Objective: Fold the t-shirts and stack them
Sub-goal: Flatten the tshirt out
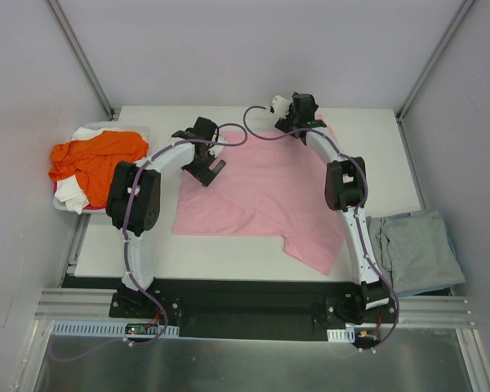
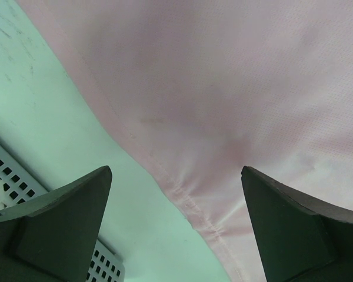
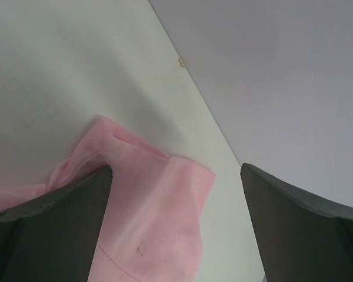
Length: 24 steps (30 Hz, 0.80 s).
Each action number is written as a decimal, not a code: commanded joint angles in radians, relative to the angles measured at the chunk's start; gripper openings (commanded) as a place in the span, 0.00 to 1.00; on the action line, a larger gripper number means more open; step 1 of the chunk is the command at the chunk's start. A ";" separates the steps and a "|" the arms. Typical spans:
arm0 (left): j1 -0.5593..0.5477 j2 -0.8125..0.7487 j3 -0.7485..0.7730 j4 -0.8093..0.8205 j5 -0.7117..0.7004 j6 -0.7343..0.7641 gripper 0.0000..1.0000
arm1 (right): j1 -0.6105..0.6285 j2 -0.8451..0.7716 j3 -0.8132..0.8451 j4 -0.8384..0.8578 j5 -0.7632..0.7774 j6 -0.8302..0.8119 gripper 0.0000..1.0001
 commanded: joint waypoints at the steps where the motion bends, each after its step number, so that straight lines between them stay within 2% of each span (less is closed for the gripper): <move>1: -0.017 -0.014 -0.027 -0.016 0.065 0.008 0.93 | 0.010 -0.010 -0.027 -0.020 0.005 0.006 0.97; 3: -0.022 -0.029 -0.035 -0.016 0.099 0.005 0.93 | 0.012 -0.012 -0.030 -0.021 0.007 0.006 0.97; 7: -0.023 -0.066 -0.045 -0.025 0.252 -0.009 0.94 | 0.016 -0.015 -0.045 -0.023 0.013 0.003 0.97; 14: -0.029 -0.065 -0.058 -0.061 0.390 -0.009 0.94 | 0.019 -0.018 -0.056 -0.028 0.017 0.008 0.97; 19: -0.029 -0.057 -0.076 -0.087 0.448 -0.010 0.94 | 0.019 -0.007 -0.059 -0.022 0.024 0.000 0.97; 24: -0.032 -0.062 -0.094 -0.093 0.413 -0.012 0.94 | 0.019 -0.007 -0.058 -0.020 0.022 0.003 0.96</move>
